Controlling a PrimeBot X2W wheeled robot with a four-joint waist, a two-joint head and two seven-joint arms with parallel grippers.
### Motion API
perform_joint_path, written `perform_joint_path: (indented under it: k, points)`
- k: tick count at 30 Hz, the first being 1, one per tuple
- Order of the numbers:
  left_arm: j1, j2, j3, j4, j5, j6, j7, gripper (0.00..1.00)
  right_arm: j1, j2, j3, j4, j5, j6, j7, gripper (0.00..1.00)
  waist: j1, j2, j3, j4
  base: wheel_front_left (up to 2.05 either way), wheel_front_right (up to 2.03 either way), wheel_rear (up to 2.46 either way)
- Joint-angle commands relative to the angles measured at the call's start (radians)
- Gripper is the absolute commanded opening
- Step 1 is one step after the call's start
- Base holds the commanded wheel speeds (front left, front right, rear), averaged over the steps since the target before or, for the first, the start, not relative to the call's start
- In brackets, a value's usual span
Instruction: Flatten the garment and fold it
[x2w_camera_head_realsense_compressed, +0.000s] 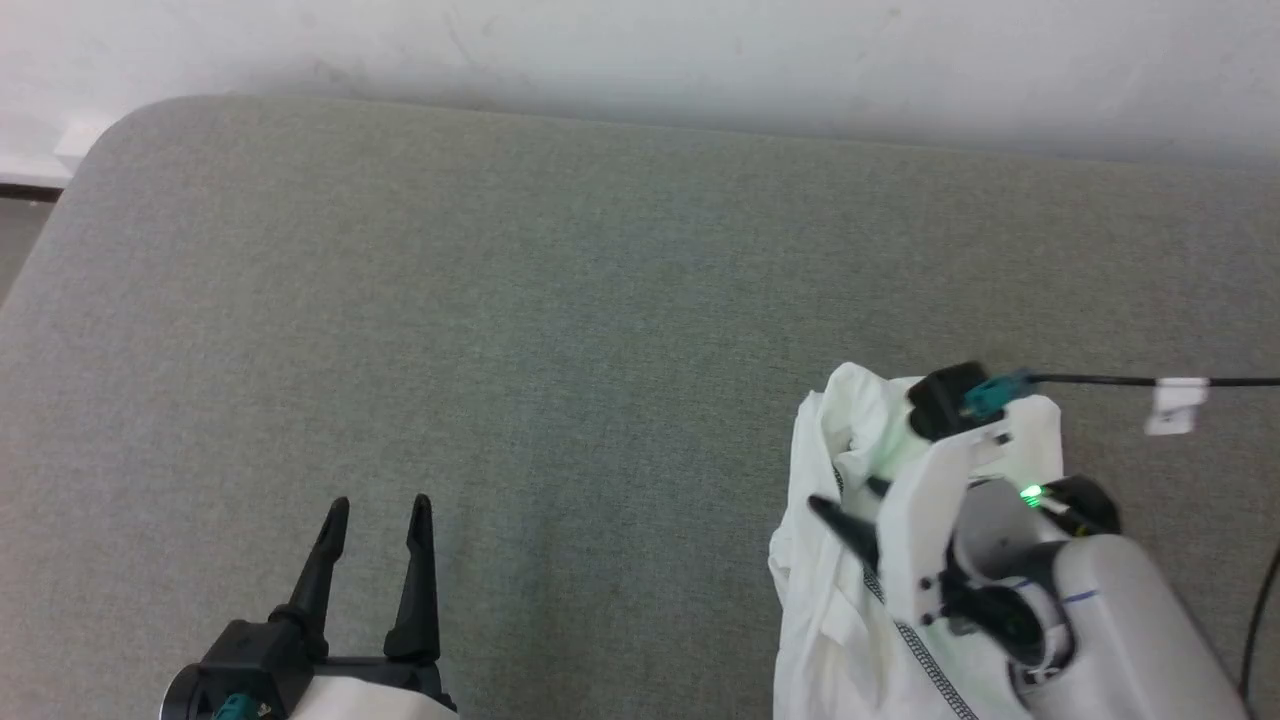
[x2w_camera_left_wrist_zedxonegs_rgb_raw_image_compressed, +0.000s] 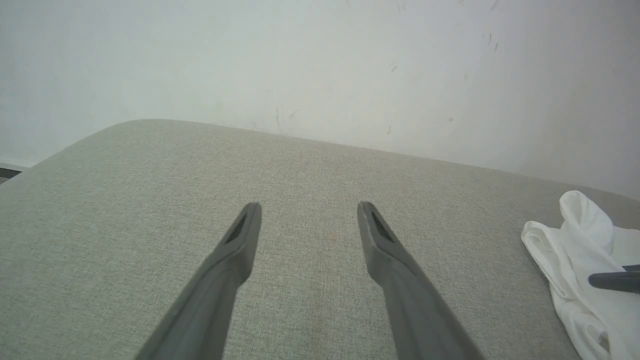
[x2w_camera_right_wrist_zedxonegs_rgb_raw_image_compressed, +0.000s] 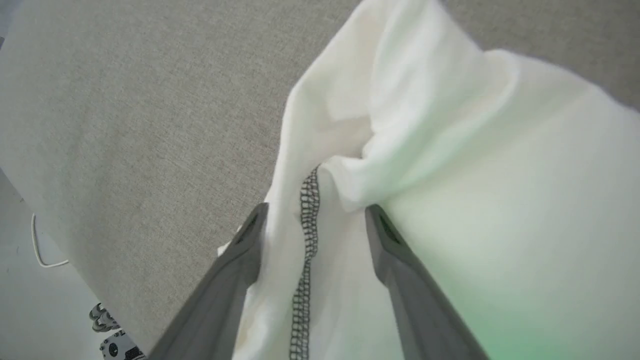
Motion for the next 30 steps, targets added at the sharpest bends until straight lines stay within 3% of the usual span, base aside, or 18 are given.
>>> perform_joint_path:
  k: [1,7,12,16,21,30]
  points:
    - [-0.011,-0.002,0.004,0.002,0.0,-0.007,-0.005,1.0,0.005,-0.019,-0.016,-0.03,0.012,-0.002,-0.001,1.0,-0.0001,0.0,-0.009,-0.015,0.0,0.0,0.0]
    - [-0.009,-0.001,0.007,-0.007,0.004,-0.008,-0.005,1.0,0.093,-0.062,-0.182,-0.202,-0.002,-0.002,-0.069,1.0,-0.0001,0.0,-0.014,-0.03,0.0,0.0,0.0]
    - [0.0,0.002,0.015,-0.023,0.017,-0.004,-0.005,1.0,0.237,-0.01,-0.356,-0.306,0.006,-0.002,-0.092,1.0,-0.0001,0.0,-0.007,-0.035,0.0,0.0,0.0]
    - [0.009,0.003,0.026,-0.031,0.017,-0.001,-0.005,1.0,0.303,0.021,-0.398,-0.328,0.047,-0.002,-0.084,1.0,-0.0001,0.0,0.0,-0.045,0.0,0.0,0.0]
    - [0.01,0.005,0.024,-0.028,0.018,-0.004,-0.005,1.0,0.304,0.028,-0.399,-0.268,0.096,-0.002,-0.098,1.0,-0.0001,0.0,-0.002,-0.047,0.0,0.0,0.0]
    - [0.006,0.024,0.018,-0.029,0.021,-0.005,0.011,1.0,0.227,0.029,-0.353,-0.03,0.12,-0.002,-0.159,1.0,-0.0001,0.0,-0.018,-0.039,0.0,0.0,0.0]
